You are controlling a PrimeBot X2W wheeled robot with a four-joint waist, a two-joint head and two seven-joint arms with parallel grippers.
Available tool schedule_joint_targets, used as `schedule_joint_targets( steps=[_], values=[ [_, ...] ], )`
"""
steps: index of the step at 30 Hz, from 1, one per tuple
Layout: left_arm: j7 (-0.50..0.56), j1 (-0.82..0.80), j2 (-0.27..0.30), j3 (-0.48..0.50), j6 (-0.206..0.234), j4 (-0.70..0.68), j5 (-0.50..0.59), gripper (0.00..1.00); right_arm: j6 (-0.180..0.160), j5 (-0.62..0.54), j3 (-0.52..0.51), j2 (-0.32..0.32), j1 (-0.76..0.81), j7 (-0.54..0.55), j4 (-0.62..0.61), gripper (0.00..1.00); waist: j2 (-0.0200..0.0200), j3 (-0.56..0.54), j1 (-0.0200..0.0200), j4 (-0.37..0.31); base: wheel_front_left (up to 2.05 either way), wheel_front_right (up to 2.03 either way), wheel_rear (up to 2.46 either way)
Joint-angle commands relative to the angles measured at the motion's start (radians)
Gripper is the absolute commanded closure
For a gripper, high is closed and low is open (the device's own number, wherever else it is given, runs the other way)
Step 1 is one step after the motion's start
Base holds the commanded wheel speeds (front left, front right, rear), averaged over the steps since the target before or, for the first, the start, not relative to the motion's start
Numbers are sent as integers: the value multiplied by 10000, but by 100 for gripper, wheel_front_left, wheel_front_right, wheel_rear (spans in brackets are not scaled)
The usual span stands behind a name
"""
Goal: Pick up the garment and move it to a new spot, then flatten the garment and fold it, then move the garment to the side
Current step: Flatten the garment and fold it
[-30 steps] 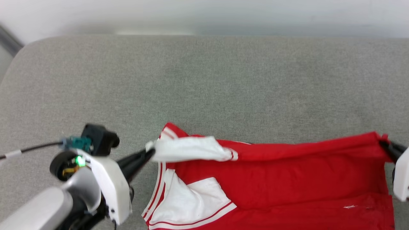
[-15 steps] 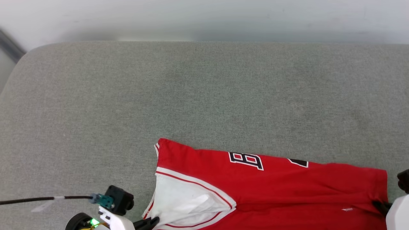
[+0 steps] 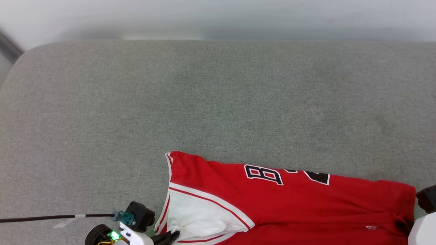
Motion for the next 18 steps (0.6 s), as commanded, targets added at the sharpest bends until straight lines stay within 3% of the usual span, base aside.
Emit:
schedule_joint_targets(
  steps=[1, 2, 11, 14, 18],
  values=[
    [-49, -36, -80, -9, 21, 130, 95, 14, -9, 63, 58, 48, -87, -6, 58, 0, 0, -62, 0, -6, 0, 0, 0],
    [-151, -39, -92, 4, 12, 174, 139, 0, -8, 116, 65, 48, -137, -54, 62, 0, 0, -130, 0, -16, 0, 0, 0],
    [-2379, 173, -47, 1125, 471, -809, 189, 0, -8, 783, -1108, 367, -61, -44, -818, 0, 0, -876, 0, -15, 0, 0, 0],
    [-3390, 349, 26, 1716, 874, -1148, 287, 0, -8, 890, -1806, 607, 117, 230, -1330, 0, 0, -1010, 0, 2, 0, 0, 0],
    [-4387, 756, -302, 2712, 1557, -1447, 467, 0, -8, 709, -2595, 1152, 407, 579, -1723, 0, 0, -1117, 0, 51, 0, 0, 0]
  ],
)
